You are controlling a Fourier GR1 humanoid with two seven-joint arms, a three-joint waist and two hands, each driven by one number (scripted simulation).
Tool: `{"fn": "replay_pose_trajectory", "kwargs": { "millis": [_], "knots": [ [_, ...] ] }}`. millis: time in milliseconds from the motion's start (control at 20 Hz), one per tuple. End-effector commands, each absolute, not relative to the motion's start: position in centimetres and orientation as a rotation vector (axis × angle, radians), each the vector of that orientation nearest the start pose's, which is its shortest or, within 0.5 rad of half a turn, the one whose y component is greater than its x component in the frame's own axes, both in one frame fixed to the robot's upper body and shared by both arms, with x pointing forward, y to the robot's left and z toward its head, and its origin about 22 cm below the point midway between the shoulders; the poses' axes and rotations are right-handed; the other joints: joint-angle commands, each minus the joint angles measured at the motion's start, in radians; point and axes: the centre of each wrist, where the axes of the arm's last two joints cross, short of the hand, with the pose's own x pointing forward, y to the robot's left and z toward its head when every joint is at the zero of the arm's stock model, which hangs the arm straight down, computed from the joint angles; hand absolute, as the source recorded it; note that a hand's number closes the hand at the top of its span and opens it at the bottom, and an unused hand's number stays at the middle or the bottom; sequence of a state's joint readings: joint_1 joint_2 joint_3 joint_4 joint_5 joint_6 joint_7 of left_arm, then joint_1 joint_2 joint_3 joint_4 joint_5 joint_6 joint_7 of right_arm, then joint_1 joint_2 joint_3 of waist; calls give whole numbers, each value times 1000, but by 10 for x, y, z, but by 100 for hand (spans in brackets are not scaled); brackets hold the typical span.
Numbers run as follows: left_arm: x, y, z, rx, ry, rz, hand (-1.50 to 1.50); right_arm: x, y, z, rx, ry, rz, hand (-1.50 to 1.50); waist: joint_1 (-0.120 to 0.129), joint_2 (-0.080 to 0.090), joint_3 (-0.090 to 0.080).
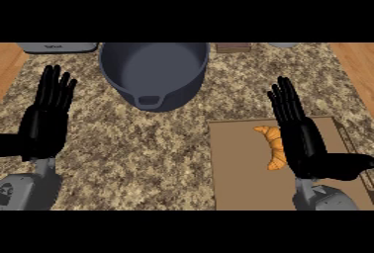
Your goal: Pick the croissant from the tray and place it in the pot
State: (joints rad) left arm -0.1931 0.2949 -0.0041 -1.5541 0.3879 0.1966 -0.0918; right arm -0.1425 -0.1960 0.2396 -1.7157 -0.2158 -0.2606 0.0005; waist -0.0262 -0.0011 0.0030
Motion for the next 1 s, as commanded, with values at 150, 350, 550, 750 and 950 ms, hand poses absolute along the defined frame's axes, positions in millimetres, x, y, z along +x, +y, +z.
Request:
{"fn": "replay_pose_trajectory", "kwargs": {
  "millis": [150, 350, 550, 750, 950],
  "knots": [
    [275, 238, 42, -145, -1540, -24, 0, 272, -295, 57, -265, -1756, 182, -150, 14, 7, 0],
    [262, 227, 20, -218, -1437, -103, 0, 248, -376, 19, -804, -1292, 346, -150, 10, 52, -14],
    [257, 218, 12, -283, -1349, -177, 0, 253, -374, -17, -937, -1178, 433, -150, 57, 17, -2],
    [247, 213, 8, -279, -1322, -156, 0, 274, -324, 3, -912, -1161, 626, -150, 36, 1, -4],
    [234, 231, 13, -268, -1314, -150, 0, 290, -307, 74, -945, -1076, 686, -150, 32, -4, -5]
  ]
}}
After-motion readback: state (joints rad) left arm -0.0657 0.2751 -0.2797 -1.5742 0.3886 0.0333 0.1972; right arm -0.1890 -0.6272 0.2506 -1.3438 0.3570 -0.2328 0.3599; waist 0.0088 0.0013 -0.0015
